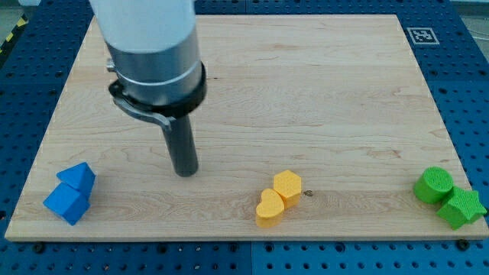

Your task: Move your arm top left to the blue triangle

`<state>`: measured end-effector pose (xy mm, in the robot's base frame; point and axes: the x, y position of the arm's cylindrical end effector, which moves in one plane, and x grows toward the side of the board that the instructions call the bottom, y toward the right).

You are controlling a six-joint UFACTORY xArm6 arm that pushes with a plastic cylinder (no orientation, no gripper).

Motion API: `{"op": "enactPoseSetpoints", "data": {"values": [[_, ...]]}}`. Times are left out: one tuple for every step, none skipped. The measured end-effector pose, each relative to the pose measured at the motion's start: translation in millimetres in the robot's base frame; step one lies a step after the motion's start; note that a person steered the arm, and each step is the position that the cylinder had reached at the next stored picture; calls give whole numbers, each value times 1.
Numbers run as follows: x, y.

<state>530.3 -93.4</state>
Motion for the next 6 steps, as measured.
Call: {"op": "enactPoseSetpoints", "data": {"values": [[-5, -39], [-21, -93], [-26, -132], [-16, -159], [-3, -178], [7, -184]]}}
